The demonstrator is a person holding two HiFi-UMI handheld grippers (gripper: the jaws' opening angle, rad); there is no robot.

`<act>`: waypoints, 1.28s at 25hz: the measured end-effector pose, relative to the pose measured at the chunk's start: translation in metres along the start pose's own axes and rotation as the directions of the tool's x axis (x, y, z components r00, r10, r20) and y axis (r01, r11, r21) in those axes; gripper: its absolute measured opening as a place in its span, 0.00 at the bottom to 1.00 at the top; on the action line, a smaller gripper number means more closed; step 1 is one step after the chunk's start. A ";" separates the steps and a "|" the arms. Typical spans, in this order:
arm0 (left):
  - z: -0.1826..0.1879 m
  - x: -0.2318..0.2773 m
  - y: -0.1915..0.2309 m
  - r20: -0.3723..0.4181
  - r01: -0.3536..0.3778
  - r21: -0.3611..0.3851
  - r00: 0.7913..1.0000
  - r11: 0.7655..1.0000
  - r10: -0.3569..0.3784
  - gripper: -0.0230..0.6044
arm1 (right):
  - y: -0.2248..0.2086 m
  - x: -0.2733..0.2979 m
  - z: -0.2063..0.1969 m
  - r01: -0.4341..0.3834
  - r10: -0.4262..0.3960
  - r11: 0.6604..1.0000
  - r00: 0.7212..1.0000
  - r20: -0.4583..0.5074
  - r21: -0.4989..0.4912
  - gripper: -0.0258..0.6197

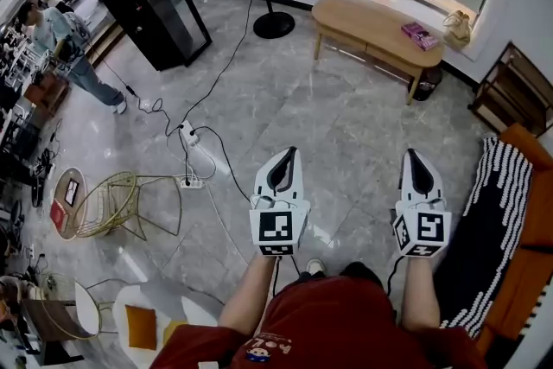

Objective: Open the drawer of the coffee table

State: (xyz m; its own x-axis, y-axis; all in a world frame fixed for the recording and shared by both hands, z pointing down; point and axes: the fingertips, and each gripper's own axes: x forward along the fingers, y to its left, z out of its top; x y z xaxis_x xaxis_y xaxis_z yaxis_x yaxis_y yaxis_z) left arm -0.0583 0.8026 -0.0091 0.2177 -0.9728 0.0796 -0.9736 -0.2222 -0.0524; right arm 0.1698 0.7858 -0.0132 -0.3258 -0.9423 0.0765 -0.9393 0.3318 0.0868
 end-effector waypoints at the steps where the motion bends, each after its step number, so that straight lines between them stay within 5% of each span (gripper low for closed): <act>1: -0.002 0.002 0.004 -0.002 0.002 -0.003 1.000 1.000 -0.002 0.05 | 0.004 0.003 -0.001 -0.006 0.006 1.000 1.000 -0.004 -0.002 0.03; 13: -0.022 0.056 0.028 -0.030 -0.008 -0.020 1.000 1.000 0.008 0.05 | 0.000 0.069 -0.026 -0.042 0.043 0.999 0.998 -0.053 0.013 0.03; 32: 0.004 0.277 0.010 -0.057 -0.044 0.003 0.997 0.999 0.044 0.05 | -0.136 0.257 -0.021 -0.065 0.067 0.997 0.996 -0.058 0.032 0.03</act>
State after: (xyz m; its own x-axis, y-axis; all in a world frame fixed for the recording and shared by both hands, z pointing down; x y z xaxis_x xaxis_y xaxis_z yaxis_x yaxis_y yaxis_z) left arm -0.0075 0.5301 0.0083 0.1705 -0.9762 0.1341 -0.9820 -0.1796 -0.0587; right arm 0.2160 0.4995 0.0160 -0.3814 -0.9138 0.1394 -0.9189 0.3912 0.0502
